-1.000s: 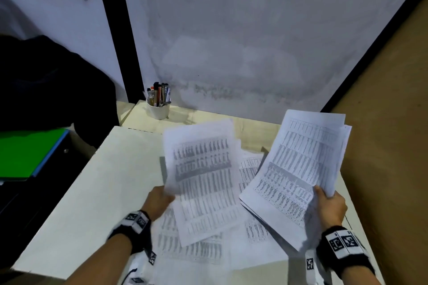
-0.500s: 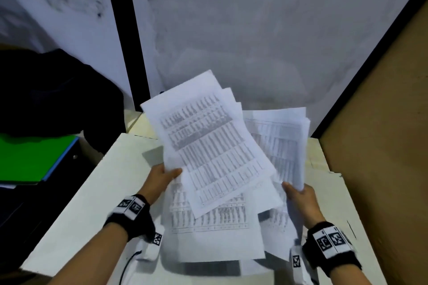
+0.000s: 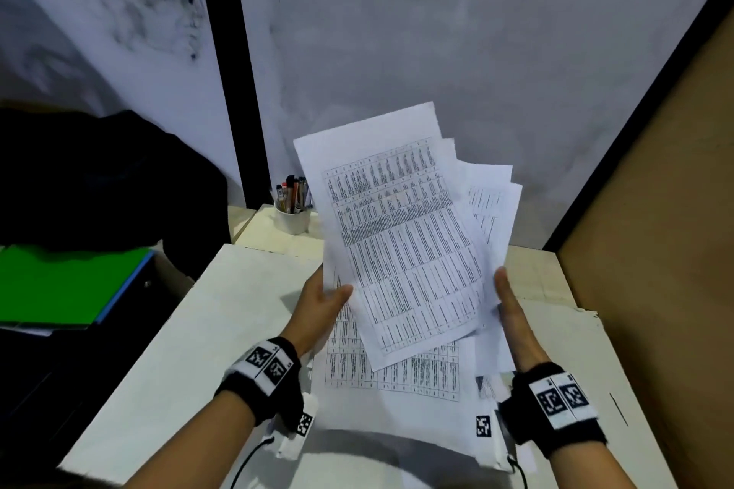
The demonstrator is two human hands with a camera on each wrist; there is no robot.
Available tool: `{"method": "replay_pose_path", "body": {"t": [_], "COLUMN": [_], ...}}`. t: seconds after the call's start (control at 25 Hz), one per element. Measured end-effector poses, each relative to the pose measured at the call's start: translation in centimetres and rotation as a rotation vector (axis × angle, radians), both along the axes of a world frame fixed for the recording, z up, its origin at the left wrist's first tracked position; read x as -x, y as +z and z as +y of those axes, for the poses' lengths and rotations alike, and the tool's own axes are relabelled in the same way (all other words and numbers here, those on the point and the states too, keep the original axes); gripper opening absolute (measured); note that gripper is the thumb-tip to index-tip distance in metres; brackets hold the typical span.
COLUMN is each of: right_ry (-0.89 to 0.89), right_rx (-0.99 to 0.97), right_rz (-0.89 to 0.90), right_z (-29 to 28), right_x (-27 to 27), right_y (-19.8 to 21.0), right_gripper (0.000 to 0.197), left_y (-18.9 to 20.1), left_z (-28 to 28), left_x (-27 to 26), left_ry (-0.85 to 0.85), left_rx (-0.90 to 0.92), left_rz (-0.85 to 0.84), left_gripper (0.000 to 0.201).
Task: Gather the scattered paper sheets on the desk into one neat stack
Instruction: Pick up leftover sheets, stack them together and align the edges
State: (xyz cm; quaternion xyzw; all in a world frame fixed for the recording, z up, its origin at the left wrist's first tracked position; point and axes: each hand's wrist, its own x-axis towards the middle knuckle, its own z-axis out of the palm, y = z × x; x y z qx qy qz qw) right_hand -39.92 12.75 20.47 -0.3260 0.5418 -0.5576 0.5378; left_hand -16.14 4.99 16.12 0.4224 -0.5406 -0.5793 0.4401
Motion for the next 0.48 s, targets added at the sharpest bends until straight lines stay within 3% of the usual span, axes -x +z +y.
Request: {"method": "replay_pose_path", "body": {"t": [0.08, 0.12, 0.24, 0.36, 0.48], "right_ry": [0.05, 0.052, 0.033, -0.089, -0.097], "right_rx": [0.056, 0.056, 0.043, 0.107, 0.105], "right_rz": [0.055, 0.063, -0.014, 0.22, 0.317], "right_z": [-0.3, -0.5, -1.1, -2.2, -2.4], "right_x": [-0.3, -0.3, -0.1, -0.1, -1.2], "right_y": [-0.3, -0.4, -0.4, -0.2, -0.5], "right_gripper": [0.077, 0.077, 0.058, 0.016, 0.01], "left_y": [0.4, 0.4, 0.8, 0.9, 0.7], "left_z": [0.3, 0.3, 0.4, 0.6, 0.8], "left_x": [-0.1, -0.2, -0.4, -1.1, -1.6], "left_ry": [0.047, 0.078, 0.132, 0.121, 0.116], "left_rx": [0.074, 0.101, 0.135, 0.142, 0.113], "left_rz": [-0.044, -0.056, -0.045, -0.028, 0.034], "left_gripper": [0.039, 0.038, 0.034, 0.032, 0.026]}}
